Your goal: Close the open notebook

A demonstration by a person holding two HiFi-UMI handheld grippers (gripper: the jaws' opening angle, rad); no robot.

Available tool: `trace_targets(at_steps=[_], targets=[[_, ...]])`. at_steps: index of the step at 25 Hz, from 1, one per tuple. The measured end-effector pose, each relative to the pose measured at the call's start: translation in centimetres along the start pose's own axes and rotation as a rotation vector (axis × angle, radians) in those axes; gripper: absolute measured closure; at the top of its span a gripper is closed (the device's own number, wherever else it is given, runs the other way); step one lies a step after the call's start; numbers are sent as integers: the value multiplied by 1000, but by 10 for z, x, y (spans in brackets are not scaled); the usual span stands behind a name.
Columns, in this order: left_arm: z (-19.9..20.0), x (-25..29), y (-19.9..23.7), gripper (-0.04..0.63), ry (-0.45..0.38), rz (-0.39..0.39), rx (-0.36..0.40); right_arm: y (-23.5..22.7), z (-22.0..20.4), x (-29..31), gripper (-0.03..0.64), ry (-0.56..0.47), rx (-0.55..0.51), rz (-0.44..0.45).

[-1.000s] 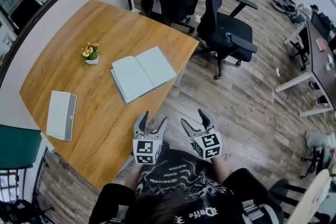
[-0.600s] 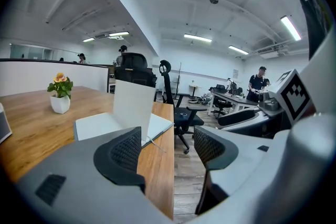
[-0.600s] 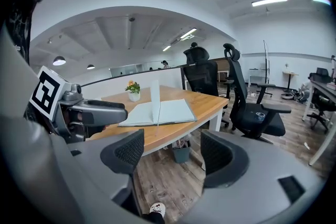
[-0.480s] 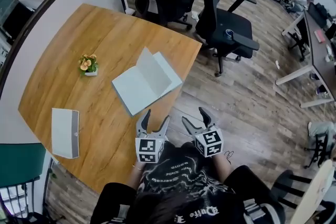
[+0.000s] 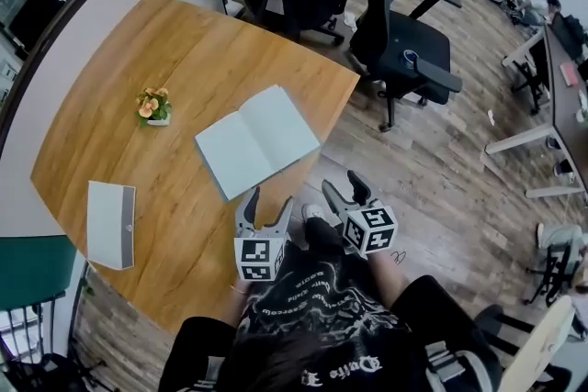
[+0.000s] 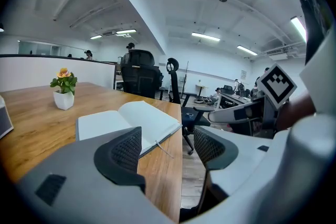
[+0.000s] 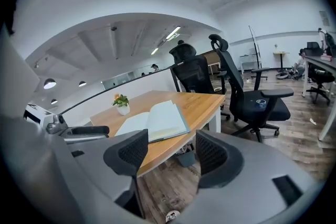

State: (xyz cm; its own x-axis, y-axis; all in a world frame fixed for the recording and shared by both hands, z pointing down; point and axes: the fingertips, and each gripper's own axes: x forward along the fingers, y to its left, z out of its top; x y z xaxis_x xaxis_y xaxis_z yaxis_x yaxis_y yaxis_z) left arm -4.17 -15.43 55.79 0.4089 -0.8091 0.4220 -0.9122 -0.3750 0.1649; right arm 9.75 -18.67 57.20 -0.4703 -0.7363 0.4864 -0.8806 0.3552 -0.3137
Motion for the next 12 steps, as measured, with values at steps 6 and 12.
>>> trace_targets(at_steps=[6,12], targets=[[6,11,7,265,0,73,-20,-22,14,39,370,56,53,0],[11,17,13,265,2,122,-26,-38,16,80,377,128,122,-9]])
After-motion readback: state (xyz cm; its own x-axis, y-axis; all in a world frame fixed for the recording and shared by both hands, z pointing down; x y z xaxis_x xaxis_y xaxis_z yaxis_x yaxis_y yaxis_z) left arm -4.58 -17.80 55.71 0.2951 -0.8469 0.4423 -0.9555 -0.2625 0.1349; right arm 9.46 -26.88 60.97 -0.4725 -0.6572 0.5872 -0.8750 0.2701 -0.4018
